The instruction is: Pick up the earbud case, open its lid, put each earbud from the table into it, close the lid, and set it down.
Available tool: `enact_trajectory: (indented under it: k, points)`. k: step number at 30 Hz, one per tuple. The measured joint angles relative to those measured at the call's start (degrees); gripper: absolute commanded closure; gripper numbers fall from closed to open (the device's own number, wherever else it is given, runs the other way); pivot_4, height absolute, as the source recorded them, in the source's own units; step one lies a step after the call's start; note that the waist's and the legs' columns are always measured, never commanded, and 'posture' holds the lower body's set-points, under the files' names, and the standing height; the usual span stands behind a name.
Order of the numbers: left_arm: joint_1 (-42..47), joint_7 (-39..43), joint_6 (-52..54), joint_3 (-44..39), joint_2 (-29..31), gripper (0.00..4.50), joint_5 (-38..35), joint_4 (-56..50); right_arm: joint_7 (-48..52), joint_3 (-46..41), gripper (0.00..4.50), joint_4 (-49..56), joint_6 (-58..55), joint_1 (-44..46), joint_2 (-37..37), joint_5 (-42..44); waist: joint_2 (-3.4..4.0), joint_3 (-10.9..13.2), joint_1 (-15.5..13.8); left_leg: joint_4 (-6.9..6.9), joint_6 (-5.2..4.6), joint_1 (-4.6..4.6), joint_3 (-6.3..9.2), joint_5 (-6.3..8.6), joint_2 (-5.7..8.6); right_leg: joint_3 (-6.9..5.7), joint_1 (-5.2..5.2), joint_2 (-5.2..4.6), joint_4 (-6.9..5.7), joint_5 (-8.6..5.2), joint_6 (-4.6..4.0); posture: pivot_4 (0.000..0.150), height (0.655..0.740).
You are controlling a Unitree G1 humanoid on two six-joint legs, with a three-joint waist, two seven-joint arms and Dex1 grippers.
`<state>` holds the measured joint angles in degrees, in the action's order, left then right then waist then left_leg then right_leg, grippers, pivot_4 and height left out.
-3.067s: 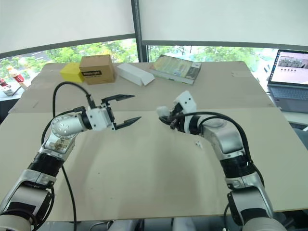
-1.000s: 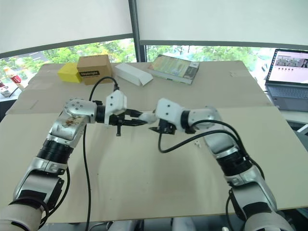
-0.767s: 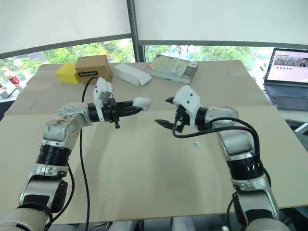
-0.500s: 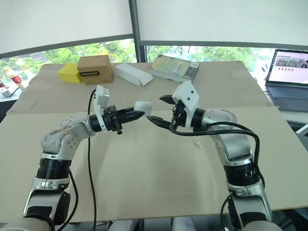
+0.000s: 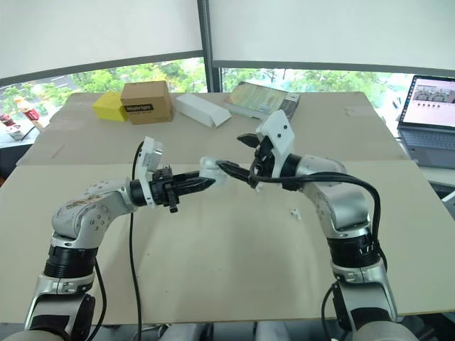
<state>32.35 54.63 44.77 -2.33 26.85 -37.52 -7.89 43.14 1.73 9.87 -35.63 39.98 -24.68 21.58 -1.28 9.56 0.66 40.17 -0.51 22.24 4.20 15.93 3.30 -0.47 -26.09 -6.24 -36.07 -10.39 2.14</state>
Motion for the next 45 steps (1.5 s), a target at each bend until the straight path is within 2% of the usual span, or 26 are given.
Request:
enact_trajectory:
  k: [4, 8, 11, 13, 19, 27, 37, 40, 45]
  points:
    - [-0.01, -0.70, -1.57, 0.02, -0.53, 3.94, 0.43, -0.08, -2.38, -2.18, 0.04, -0.98, -2.70, 0.25, 1.06, 2.17, 0.00, 0.00, 0.08, -0.01, -0.01, -0.01, 0.00, 0.00, -0.02, 0.00, -0.01, 0.00, 0.00, 0.00, -0.01, 0.150, 0.7400]
    - [-1.55, -5.24, -12.83, -1.56, -5.14, 3.94, 4.60, 1.52, -5.58, -4.62, 0.04, -2.21, -4.75, 0.25, 1.02, 2.70, 0.00, -0.01, 0.00, -0.01, 0.00, -0.01, -0.01, 0.00, 0.01, 0.02, 0.00, -0.04, 0.03, 0.01, -0.02, 0.150, 0.7400]
    - [-3.21, -10.07, -21.47, -2.14, -6.22, 3.94, 10.37, 4.16, -9.78, -5.20, 0.04, -4.15, -5.07, -1.07, 0.36, 0.77, 0.00, -0.01, -0.01, -0.04, 0.00, -0.01, -0.02, 0.00, 0.01, 0.01, -0.01, -0.04, 0.05, 0.02, -0.04, 0.150, 0.7400]
    - [-4.52, -13.26, -25.71, -2.40, -6.48, 3.94, 13.75, 5.02, -12.37, -5.30, 0.04, -4.77, -5.00, -3.77, 0.46, -0.66, -0.01, -0.01, 0.00, -0.08, 0.00, 0.00, -0.02, 0.00, 0.01, 0.02, -0.01, -0.04, 0.04, 0.02, -0.04, 0.150, 0.7400]
    - [-8.46, -19.44, -33.58, -3.12, -9.69, 3.94, 17.83, 4.56, -17.97, -1.76, 0.04, -4.83, -2.86, -12.21, 4.16, -5.90, -0.01, -0.02, 0.05, -0.08, -0.02, -0.01, -0.05, 0.01, 0.02, 0.05, -0.02, -0.06, 0.03, 0.02, -0.03, 0.150, 0.7400]
    - [-10.91, -21.64, -36.12, -2.86, -9.93, 3.94, 19.25, 2.16, -26.05, 1.98, 0.04, -5.36, -0.62, -16.84, 10.84, -11.73, 0.00, -0.02, 0.07, -0.10, -0.06, -0.07, -0.06, 0.03, 0.02, 0.05, -0.01, -0.02, 0.01, 0.02, -0.03, 0.150, 0.7400]
    - [-8.48, -22.56, -36.26, -2.61, -9.77, 3.94, 19.29, 2.25, -32.51, 4.04, 0.04, -17.28, 8.38, -13.25, 16.90, -18.01, 0.00, -0.08, 0.24, -0.17, -0.04, -0.21, -0.07, 0.02, 0.03, 0.07, 0.06, 0.02, 0.02, 0.02, -0.04, 0.150, 0.7400]
    - [-8.14, -22.55, -36.36, -2.40, -9.77, 3.94, 19.45, 2.41, -34.48, 3.76, 0.89, -20.18, 10.61, -12.09, 18.56, -18.52, 0.00, -0.17, 0.33, -0.20, -0.03, -0.25, -0.08, 0.02, 0.02, 0.08, 0.10, 0.03, 0.02, 0.02, -0.04, 0.150, 0.7400]
    - [-7.92, -22.55, -36.81, -2.15, -9.77, 3.94, 19.54, 2.61, -35.97, 3.20, 2.60, -21.32, 11.42, -11.96, 19.48, -18.62, -0.01, -0.24, 0.24, -0.24, -0.10, -0.46, -0.07, 0.06, 0.01, 0.07, 0.36, 0.03, 0.09, 0.02, -0.04, 0.150, 0.7400]
